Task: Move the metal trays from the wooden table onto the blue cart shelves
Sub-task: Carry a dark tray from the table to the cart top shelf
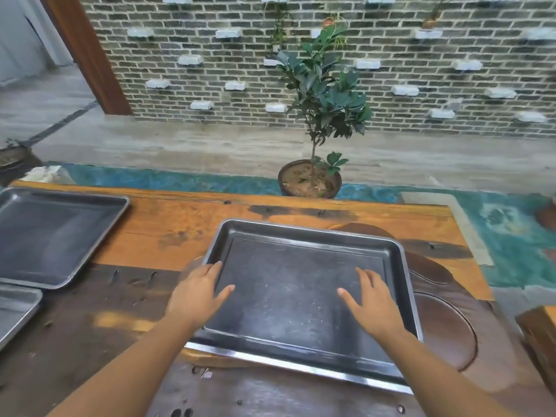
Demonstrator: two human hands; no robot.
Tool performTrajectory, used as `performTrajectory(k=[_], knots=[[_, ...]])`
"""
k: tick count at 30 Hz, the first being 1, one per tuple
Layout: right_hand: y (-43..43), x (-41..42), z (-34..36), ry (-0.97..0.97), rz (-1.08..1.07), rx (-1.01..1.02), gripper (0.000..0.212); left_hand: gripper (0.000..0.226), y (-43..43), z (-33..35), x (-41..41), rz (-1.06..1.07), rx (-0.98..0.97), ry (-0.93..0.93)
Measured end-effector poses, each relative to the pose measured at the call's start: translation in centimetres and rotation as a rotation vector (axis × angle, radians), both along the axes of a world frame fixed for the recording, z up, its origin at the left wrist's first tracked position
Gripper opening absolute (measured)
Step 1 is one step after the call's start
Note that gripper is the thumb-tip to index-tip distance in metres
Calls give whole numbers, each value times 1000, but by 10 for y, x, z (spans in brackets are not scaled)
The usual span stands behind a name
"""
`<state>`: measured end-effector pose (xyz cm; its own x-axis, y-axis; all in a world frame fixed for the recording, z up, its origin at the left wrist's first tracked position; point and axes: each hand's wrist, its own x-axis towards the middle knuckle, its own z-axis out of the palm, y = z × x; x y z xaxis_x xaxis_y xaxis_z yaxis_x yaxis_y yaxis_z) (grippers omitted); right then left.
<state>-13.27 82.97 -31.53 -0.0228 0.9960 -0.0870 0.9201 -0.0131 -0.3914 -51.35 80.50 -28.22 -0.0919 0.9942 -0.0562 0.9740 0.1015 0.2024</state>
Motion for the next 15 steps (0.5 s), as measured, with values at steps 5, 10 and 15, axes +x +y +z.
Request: performTrajectory(k=[5, 10, 15], knots=[[8, 10, -12, -13, -98, -9, 77, 75, 36, -24, -7, -88, -63, -19], [13, 20, -25, -53, -180, -22, 75, 73, 63, -41, -15, -109, -84, 6], [16, 40, -46, -211, -275, -80, 80, 79, 76, -66, -25, -110, -76, 96]])
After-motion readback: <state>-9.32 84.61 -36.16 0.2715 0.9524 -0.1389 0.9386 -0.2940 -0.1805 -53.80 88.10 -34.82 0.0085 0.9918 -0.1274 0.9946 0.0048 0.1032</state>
